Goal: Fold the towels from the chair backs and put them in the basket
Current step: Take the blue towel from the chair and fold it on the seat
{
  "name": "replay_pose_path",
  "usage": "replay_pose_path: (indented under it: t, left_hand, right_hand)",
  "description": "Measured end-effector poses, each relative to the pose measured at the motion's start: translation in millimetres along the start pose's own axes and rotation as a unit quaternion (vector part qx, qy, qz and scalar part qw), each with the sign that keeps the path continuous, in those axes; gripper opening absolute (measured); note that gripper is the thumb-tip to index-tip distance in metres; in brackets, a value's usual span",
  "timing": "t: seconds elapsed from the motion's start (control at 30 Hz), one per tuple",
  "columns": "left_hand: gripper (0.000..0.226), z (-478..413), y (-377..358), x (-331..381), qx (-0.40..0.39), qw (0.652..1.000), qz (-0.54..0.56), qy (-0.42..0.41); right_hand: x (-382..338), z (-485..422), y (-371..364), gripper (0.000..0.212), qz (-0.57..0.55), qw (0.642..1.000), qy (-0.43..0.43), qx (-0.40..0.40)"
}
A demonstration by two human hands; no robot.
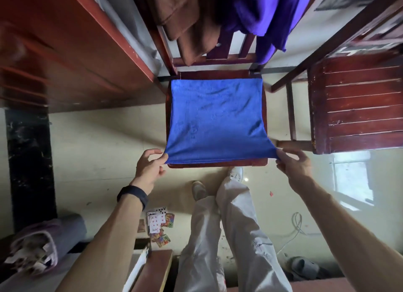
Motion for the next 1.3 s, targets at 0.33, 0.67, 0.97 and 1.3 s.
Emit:
replay_pose_path:
  t: [0.33,0.67,0.97,1.3]
  left_hand:
    - [0.009,151.4,64.4,123.1,-0.076,0.991,0.032,-0.108]
    - [0.015,222.0,91.0,139.9,-0.069,0.987,-0.089,-0.116]
    - [0.012,232.3,95.2,133.5,-0.103,0.975,-0.153,-0.126]
    - [0.009,269.7,108.6,176.7,0.090,0.780,-0.418,-0.457]
  right_hand:
    - [-126.7,138.5,42.4,0.005,-0.090,0.993,0.072,-0.015]
    - [-91.0,179.6,64.5,0.018,-0.060,0.995,-0.071,-0.029]
    - [-115.5,204.3,81.6,0.014,0.018,0.993,0.104,-0.050]
    - [-178.4,251.1,86.2,0.017,0.421,0.715,0.558,0.004]
Point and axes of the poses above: each hand's wrist, its own z-axis away from the middle knuckle, its own y-axis out of the back of the hand, x = y × z, the point moved 4 cm from there along -z, towards the middle knuckle, and after that the axes turned 2 degrees about -z, right-handed, at the moved point
